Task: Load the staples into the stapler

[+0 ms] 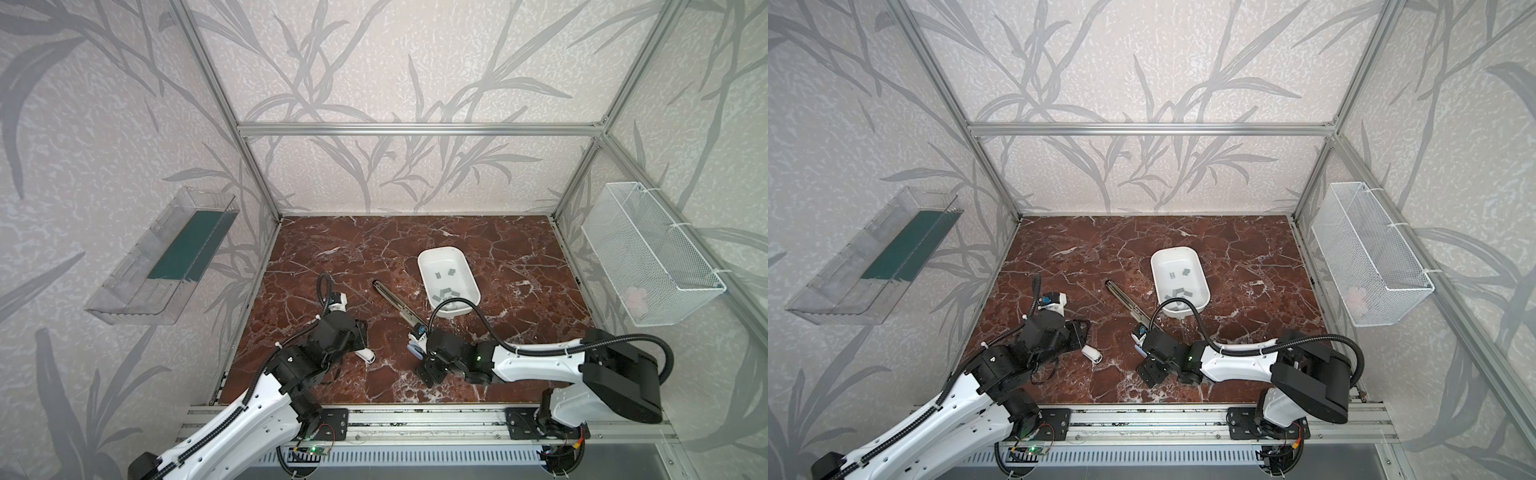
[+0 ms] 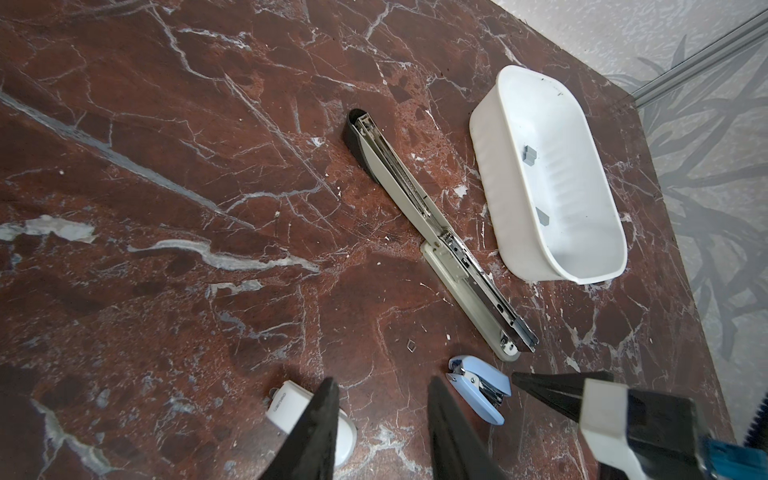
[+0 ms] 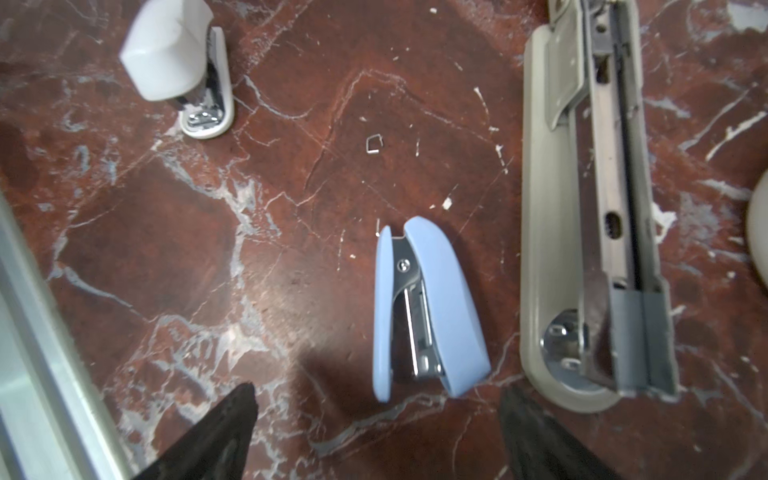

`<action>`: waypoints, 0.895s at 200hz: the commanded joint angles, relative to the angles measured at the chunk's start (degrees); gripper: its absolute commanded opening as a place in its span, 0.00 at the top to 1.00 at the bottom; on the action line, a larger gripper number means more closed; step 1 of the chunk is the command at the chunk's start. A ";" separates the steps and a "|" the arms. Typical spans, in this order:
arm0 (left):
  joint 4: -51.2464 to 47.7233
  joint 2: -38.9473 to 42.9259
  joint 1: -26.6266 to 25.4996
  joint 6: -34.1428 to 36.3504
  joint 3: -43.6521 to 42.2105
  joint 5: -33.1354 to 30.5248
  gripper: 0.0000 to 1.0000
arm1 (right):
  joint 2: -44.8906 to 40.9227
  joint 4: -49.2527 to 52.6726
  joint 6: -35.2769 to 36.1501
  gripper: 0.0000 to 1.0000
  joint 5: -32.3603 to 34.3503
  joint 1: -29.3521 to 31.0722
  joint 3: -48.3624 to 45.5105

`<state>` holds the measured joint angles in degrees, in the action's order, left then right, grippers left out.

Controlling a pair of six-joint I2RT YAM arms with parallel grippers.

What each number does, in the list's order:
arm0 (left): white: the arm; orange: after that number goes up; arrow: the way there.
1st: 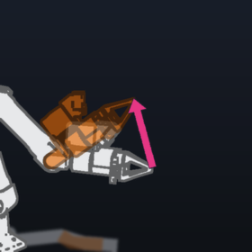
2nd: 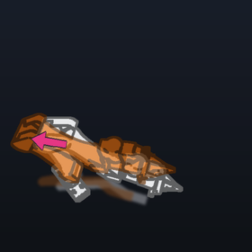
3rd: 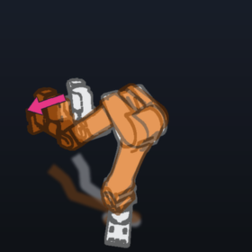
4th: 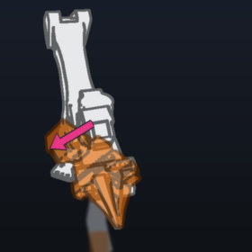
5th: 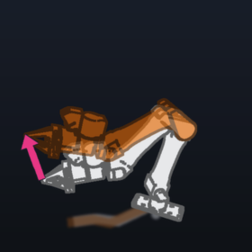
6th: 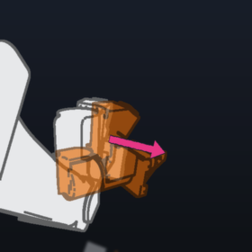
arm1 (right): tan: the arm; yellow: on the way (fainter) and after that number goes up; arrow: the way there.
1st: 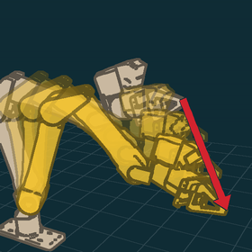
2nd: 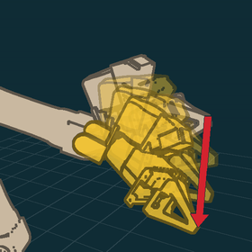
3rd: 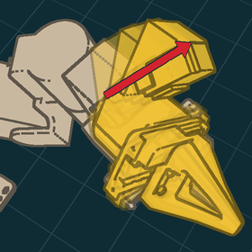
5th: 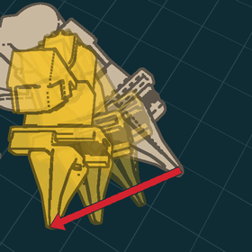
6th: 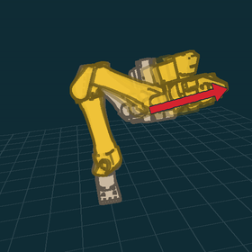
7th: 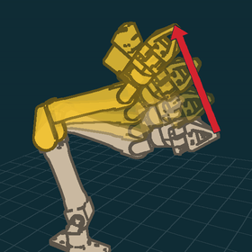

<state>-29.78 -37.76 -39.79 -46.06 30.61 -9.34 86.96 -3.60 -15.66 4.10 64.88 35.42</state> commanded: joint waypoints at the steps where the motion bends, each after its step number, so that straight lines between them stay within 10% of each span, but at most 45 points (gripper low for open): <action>1: -0.28 0.50 0.28 0.36 -0.29 -0.33 0.62 | 2.58 -2.82 2.22 0.11 0.11 -0.17 1.22; 83: -0.43 0.48 0.32 0.71 0.06 -0.67 0.62 | 5.13 1.18 4.68 0.48 7.59 1.93 3.43; 179: -11.72 4.04 6.34 4.54 7.66 -0.65 0.59 | 30.14 43.57 0.77 0.60 42.16 17.09 38.53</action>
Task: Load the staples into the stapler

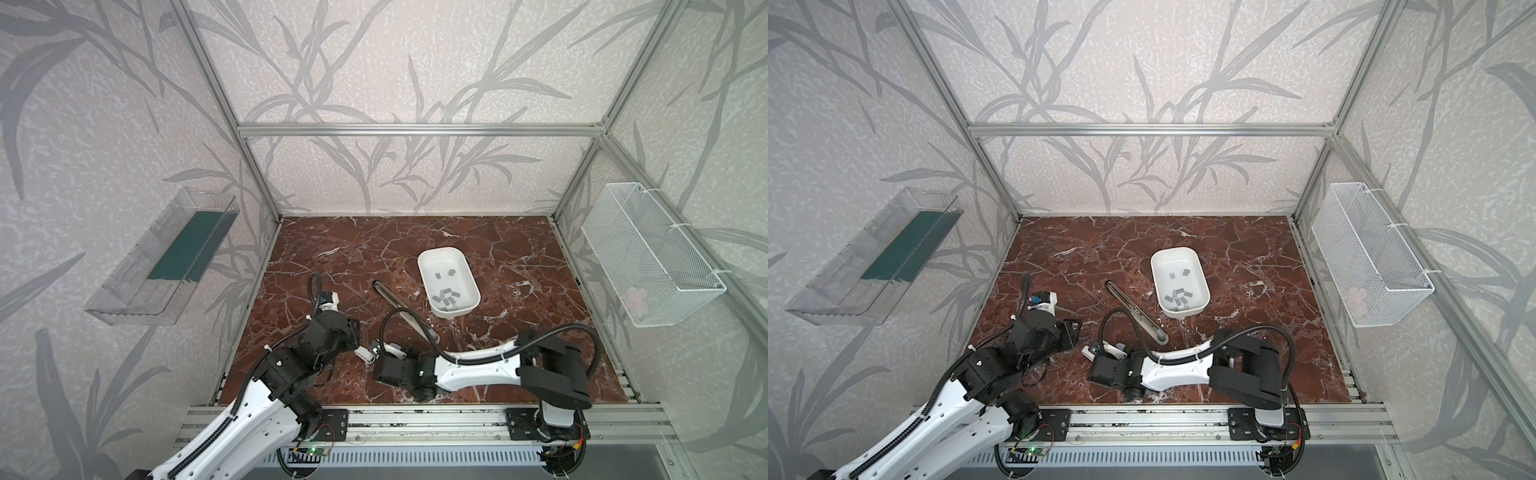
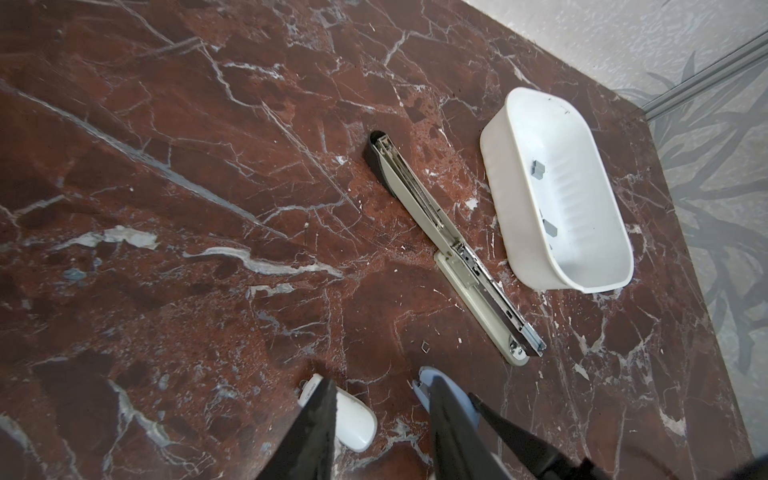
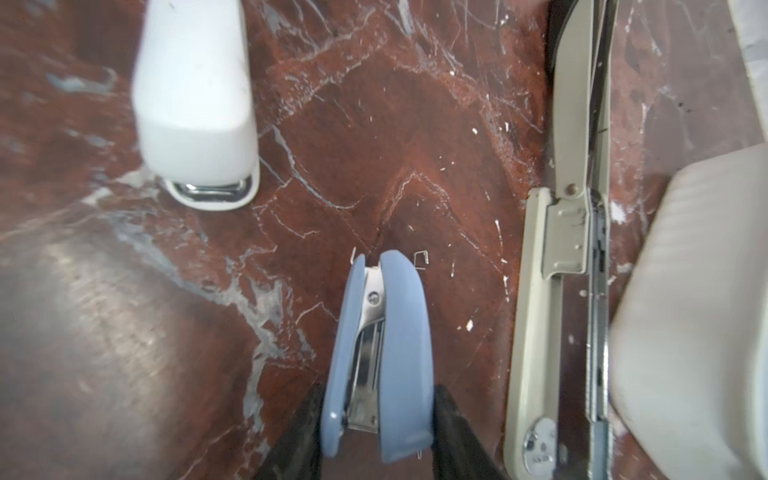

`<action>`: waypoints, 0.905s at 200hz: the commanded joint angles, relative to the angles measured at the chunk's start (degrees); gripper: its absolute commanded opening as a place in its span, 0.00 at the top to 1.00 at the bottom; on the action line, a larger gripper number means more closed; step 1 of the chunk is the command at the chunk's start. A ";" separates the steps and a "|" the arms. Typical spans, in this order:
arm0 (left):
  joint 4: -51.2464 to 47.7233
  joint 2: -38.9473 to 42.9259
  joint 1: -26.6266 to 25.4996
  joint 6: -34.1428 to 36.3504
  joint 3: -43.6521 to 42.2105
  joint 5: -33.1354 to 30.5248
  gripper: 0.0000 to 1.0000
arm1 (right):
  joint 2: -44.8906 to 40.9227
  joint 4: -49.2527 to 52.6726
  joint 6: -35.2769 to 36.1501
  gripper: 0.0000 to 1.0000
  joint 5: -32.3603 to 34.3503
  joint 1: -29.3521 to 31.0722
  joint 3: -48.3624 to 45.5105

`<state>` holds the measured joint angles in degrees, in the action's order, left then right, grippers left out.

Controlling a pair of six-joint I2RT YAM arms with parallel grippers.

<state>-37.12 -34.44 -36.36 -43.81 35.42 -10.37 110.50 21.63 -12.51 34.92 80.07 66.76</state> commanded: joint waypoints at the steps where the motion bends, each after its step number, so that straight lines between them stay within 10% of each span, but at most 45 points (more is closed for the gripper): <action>1: -4.37 0.70 3.06 2.35 2.88 0.50 0.59 | 6.94 18.79 -2.40 0.60 11.64 1.96 7.48; 91: -2.16 -0.41 11.54 4.88 1.62 6.74 0.60 | 22.96 45.60 -10.79 0.59 21.32 10.45 20.04; 181: -0.67 -0.40 12.20 4.77 0.75 7.56 0.61 | 20.26 38.13 -1.15 0.30 18.63 12.50 16.40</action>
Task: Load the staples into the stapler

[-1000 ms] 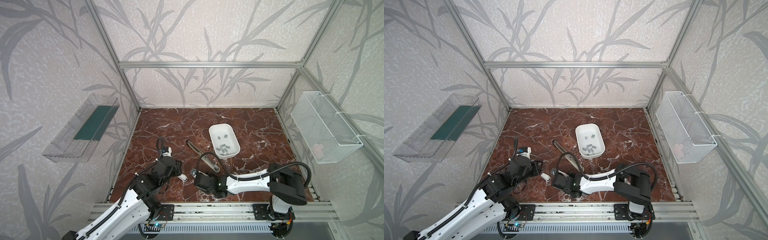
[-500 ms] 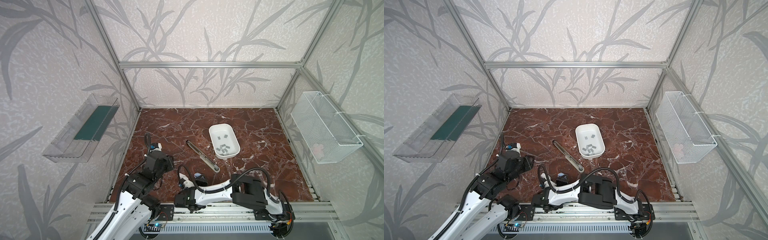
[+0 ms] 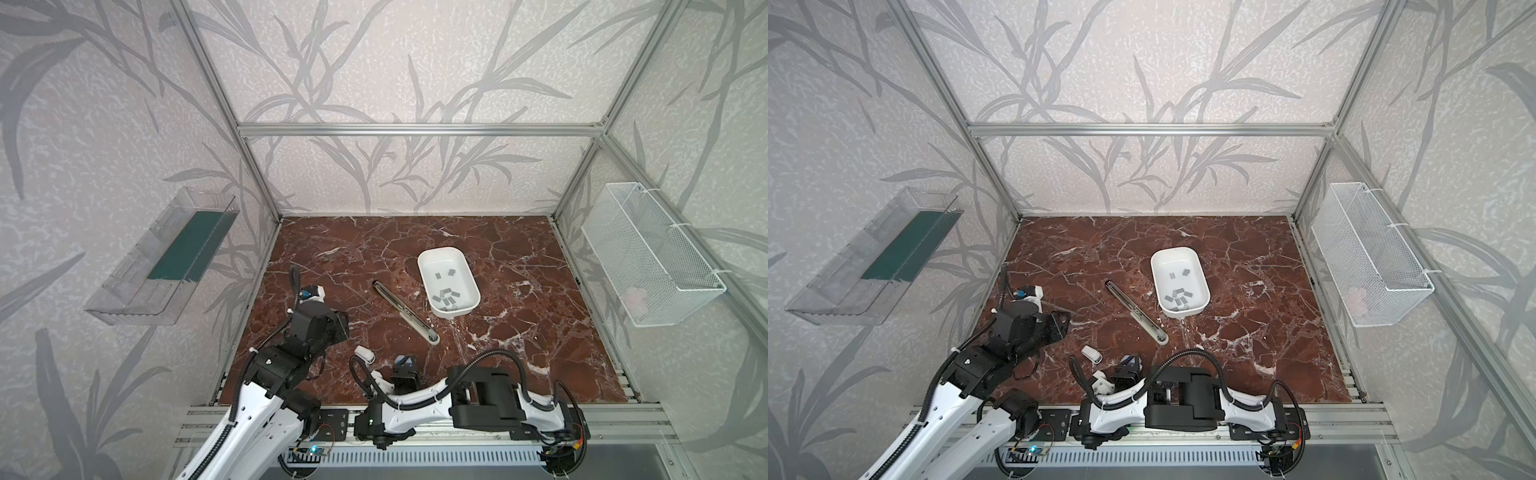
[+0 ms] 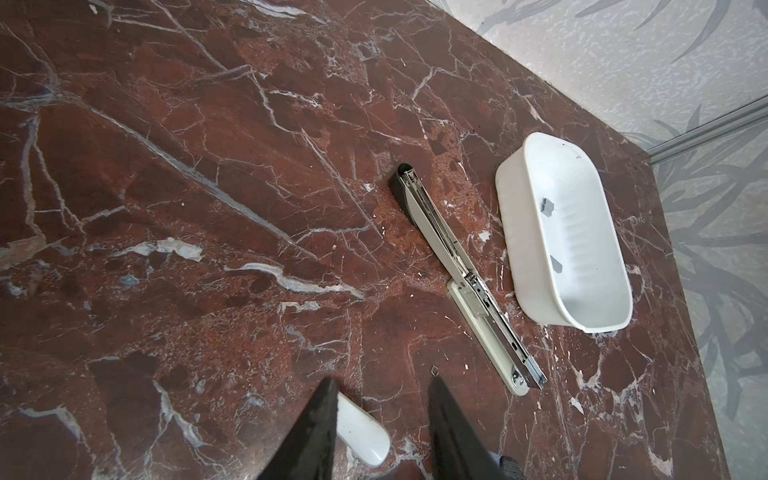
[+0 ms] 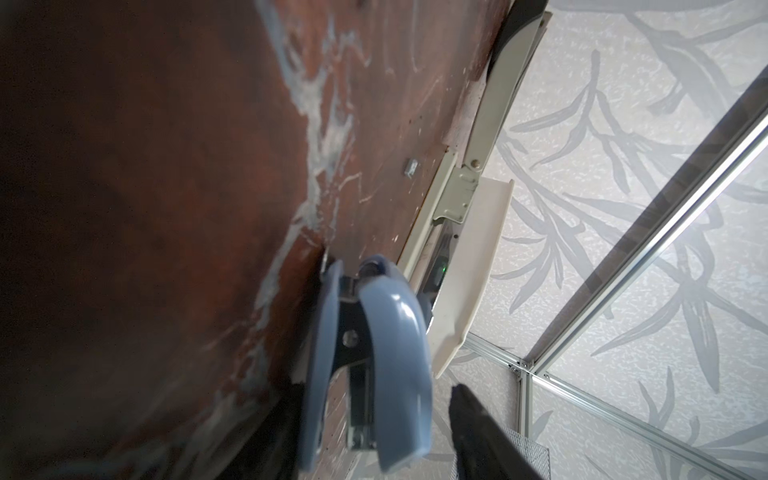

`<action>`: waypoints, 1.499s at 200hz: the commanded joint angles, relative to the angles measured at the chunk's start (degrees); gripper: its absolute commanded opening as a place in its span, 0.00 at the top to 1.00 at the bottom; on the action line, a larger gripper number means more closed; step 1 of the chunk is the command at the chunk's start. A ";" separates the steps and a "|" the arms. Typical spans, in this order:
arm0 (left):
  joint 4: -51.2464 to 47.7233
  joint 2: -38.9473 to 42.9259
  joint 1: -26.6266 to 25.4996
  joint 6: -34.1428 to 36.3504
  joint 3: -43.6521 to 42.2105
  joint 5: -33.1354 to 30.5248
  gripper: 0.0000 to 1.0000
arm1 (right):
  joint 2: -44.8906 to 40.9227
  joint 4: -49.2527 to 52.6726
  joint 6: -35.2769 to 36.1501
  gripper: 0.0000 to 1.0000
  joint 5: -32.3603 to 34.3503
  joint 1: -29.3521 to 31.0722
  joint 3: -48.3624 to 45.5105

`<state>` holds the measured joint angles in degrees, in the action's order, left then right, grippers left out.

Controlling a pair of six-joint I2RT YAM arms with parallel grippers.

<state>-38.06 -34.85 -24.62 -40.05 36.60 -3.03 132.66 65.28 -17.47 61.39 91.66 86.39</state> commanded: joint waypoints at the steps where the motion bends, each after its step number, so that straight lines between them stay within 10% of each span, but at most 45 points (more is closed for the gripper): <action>1: 0.31 -0.06 0.46 1.02 -0.41 0.21 0.61 | -2.20 -5.78 4.01 0.29 -8.02 0.95 -3.41; 92: 3.05 -10.65 2.03 3.12 7.91 3.52 0.61 | -38.77 -22.03 11.64 0.01 -23.91 -0.06 -18.63; 163: 17.56 -19.63 2.58 2.99 6.05 11.41 0.60 | -63.75 -49.47 0.09 0.04 -40.45 -21.83 -40.74; 188: 22.92 -24.09 2.73 4.40 4.94 13.12 0.54 | -61.68 -56.48 0.50 0.04 -49.83 -30.05 -44.44; 300: 34.85 -38.48 5.44 5.76 5.08 19.85 0.38 | -42.07 -57.90 6.32 0.22 -52.97 -35.59 -38.58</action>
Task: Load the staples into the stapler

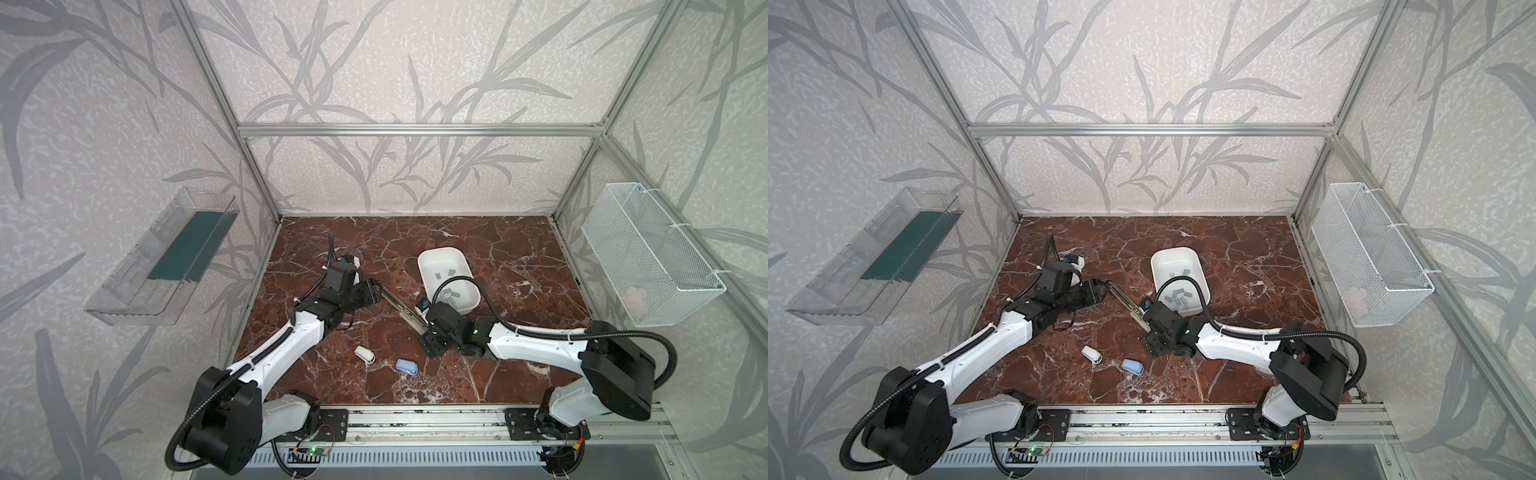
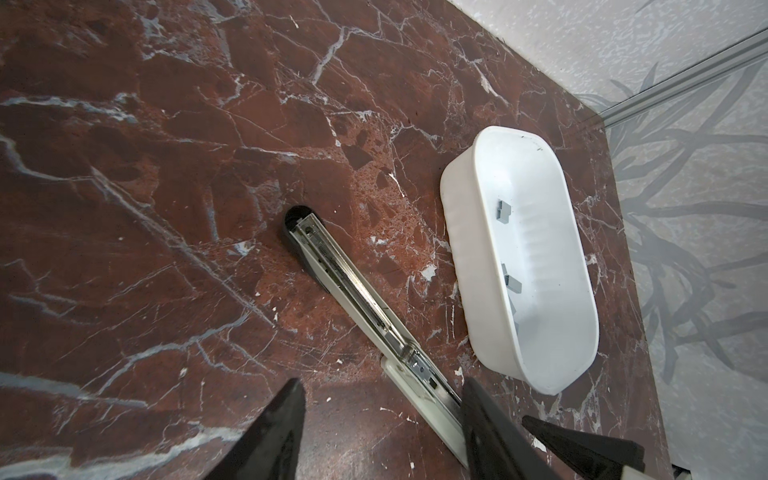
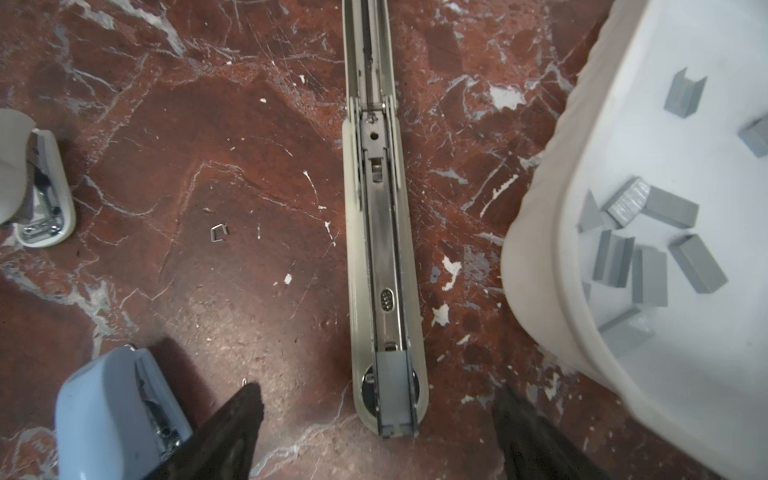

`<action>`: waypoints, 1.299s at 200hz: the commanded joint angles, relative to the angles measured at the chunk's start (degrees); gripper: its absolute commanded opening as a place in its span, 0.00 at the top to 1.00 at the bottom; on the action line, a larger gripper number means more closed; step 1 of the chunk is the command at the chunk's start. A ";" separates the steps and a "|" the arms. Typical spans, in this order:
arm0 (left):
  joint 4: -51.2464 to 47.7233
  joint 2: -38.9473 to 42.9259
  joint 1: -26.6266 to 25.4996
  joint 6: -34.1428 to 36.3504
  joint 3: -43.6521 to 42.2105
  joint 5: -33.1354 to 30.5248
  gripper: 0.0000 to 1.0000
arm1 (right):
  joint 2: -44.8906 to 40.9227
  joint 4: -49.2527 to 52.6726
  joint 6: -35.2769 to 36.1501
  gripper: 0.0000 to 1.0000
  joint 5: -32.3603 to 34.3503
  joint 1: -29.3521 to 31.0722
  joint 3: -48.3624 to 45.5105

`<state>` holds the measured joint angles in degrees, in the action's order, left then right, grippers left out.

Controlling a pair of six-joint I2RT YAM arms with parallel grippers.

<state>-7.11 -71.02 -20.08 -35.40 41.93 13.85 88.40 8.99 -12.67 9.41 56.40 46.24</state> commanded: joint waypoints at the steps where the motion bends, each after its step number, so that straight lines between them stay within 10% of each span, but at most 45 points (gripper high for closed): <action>1: 4.02 -2.47 0.90 1.07 -0.31 3.05 0.38 | 2.25 -1.75 1.51 0.22 -1.03 -0.33 1.57; 105: 20.56 -11.20 1.37 -11.76 -9.30 6.46 0.32 | 6.17 -4.77 0.57 0.80 -4.05 -0.24 1.64; 260: 43.69 -31.90 2.77 -16.83 -9.83 6.19 0.24 | 7.84 -12.89 -2.90 1.00 -15.08 -0.31 -0.01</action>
<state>40.45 -99.24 -18.85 -52.71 31.14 21.50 96.18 -0.91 -17.61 -0.14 55.35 47.07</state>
